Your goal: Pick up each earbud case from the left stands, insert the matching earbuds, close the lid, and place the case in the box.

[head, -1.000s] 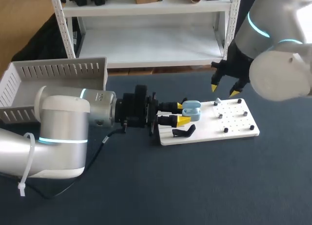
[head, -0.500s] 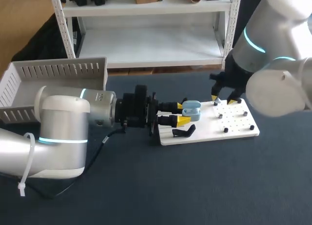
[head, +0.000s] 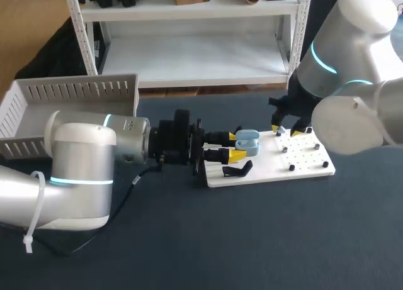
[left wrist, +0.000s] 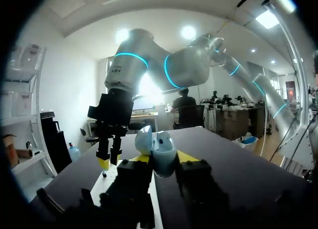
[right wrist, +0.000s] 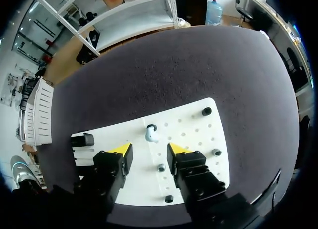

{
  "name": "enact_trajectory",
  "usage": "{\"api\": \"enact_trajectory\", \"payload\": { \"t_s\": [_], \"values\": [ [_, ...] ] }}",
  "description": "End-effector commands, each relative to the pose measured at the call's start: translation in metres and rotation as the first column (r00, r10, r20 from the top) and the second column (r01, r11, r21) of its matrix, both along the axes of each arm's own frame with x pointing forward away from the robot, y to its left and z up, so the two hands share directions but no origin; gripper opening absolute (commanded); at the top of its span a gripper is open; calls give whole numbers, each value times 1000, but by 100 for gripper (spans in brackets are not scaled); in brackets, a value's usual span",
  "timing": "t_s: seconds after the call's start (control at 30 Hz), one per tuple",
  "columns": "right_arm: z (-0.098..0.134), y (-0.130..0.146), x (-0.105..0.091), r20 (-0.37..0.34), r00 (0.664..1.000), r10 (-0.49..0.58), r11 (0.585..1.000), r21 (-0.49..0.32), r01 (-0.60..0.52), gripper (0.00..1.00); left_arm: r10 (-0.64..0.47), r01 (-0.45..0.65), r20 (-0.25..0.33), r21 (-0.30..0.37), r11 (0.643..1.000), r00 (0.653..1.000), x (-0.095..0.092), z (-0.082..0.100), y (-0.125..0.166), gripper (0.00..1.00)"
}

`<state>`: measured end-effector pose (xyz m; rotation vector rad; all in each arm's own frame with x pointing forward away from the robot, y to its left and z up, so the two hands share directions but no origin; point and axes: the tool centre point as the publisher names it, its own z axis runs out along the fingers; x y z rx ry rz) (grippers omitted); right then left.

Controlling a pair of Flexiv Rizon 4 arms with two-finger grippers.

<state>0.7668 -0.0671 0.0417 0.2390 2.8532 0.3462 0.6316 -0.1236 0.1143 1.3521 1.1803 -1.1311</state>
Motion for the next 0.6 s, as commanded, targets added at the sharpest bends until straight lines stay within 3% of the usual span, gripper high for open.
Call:
{"api": "enact_trajectory", "payload": {
  "t_s": [0.03, 0.6],
  "values": [
    [-6, 2, 7, -6, 1000, -8, 1000, 5, 8, 43, -2, 2, 2, -4, 1000, 1000, 0, -1, 0, 0],
    [-10, 0, 19, -30, 999, -42, 998, 45, 44, 35, -2, 2, 2, -4, 1000, 1000, 0, -1, 0, 0]
  ]
}}
